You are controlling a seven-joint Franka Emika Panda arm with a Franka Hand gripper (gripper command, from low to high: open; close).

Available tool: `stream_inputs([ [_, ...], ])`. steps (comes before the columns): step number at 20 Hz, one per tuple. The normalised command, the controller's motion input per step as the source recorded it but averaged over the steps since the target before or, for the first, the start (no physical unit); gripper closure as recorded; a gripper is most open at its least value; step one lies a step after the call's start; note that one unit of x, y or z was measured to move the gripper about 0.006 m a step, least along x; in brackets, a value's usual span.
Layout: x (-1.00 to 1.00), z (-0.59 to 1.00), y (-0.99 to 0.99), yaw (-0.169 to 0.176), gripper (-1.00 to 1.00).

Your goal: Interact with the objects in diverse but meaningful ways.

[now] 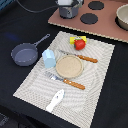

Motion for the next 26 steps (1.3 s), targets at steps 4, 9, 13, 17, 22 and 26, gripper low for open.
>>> stream_inputs([
  [4,0.77,0.0,-0.31,0.0,-1.0],
  [9,0.6,-0.12,-0.2,0.04,-1.0],
  [13,0.21,-0.3,-0.2,0.143,-1.0],
  [17,0.01,-0.24,-0.1,0.195,-1.0],
  [22,0.04,-0.19,-0.03,0.165,-1.0],
  [26,0.18,-0.17,0.0,0.116,-1.0],
])
